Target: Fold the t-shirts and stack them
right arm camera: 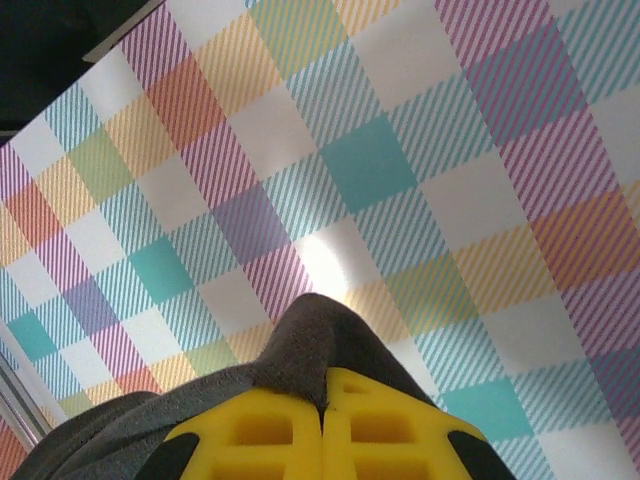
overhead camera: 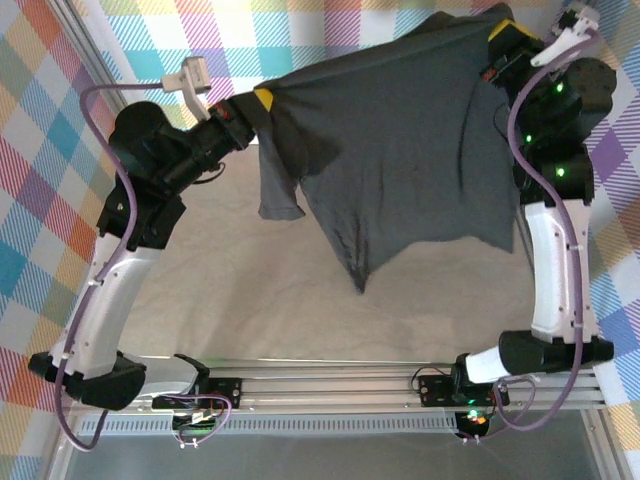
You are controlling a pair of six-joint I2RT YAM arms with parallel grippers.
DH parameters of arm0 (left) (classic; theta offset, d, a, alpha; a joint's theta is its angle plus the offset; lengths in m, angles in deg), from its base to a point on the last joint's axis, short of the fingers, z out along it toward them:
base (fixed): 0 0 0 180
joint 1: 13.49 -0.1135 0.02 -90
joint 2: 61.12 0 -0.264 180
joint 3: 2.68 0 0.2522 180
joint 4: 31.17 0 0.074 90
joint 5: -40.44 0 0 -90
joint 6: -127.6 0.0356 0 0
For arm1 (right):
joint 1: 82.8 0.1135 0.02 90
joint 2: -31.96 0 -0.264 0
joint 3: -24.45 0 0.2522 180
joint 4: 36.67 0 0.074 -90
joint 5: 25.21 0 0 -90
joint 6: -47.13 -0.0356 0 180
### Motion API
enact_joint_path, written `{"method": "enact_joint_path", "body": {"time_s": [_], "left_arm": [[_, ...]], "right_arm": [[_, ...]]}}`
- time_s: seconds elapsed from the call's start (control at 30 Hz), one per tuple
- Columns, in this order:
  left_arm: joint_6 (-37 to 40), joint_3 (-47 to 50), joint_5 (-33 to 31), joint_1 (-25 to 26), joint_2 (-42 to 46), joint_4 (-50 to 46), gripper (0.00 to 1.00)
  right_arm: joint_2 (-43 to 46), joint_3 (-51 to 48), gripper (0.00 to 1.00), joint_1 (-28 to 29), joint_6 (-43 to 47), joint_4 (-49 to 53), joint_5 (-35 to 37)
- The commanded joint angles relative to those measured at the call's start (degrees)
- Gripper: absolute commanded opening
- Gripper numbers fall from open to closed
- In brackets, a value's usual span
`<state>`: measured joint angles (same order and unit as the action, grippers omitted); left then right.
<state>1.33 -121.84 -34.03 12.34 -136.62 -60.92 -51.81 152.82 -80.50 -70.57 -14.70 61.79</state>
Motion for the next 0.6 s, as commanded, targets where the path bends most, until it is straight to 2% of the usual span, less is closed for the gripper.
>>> {"method": "enact_joint_path", "body": {"time_s": [0.0,0.07,0.13,0.23,0.27,0.3,0.33,0.37,0.4,0.43,0.5,0.53,0.57], "left_arm": [[0.00,-5.10,-10.75,-0.67,-1.82,-4.28,0.00],[-1.52,-6.50,-18.14,-2.30,-4.53,-10.68,0.00],[-4.46,-5.49,-23.39,-5.75,-7.16,-14.77,0.00],[-9.72,-2.56,-26.74,-13.55,-11.49,-19.42,0.00],[-11.34,-0.58,-27.97,-15.86,-12.76,-20.34,0.00],[-13.29,1.26,-28.44,-17.91,-13.56,-21.23,0.00],[-14.88,3.72,-29.54,-20.02,-14.27,-22.13,0.00],[-15.55,6.39,-31.44,-21.63,-14.49,-22.64,0.08],[-15.61,8.29,-32.95,-22.78,-14.67,-23.63,0.26],[-15.92,9.74,-34.23,-23.82,-14.80,-25.72,0.39],[-14.98,12.97,-31.34,-25.51,-14.78,-26.41,0.55],[-14.23,14.39,-30.23,-25.65,-14.50,-27.12,0.62],[-13.25,15.89,-28.79,-25.60,-14.16,-27.55,0.63]], "right_arm": [[-9.51,8.72,0.00,-2.41,-2.13,-0.65,0.20],[-17.19,16.06,0.00,-2.33,-3.49,1.40,-4.20],[-28.11,29.52,0.00,-1.19,-4.71,6.48,-8.34],[-45.64,50.43,0.00,2.36,-4.67,14.33,-13.14],[-50.28,54.44,0.04,3.48,-5.83,15.02,-14.88],[-53.22,55.68,0.17,4.45,-6.93,15.44,-15.90],[-55.09,54.84,0.34,5.56,-7.66,15.79,-16.78],[-55.94,52.63,0.49,6.75,-7.00,16.45,-17.18],[-56.00,49.84,0.55,7.82,-5.88,17.09,-17.25],[-55.29,45.85,0.60,8.87,-4.58,17.48,-17.07],[-52.62,37.02,0.63,10.03,-4.06,16.61,-17.41],[-50.42,31.41,0.63,10.38,-4.32,15.07,-17.60],[-47.82,26.49,0.63,10.63,-4.54,12.88,-17.43]]}}
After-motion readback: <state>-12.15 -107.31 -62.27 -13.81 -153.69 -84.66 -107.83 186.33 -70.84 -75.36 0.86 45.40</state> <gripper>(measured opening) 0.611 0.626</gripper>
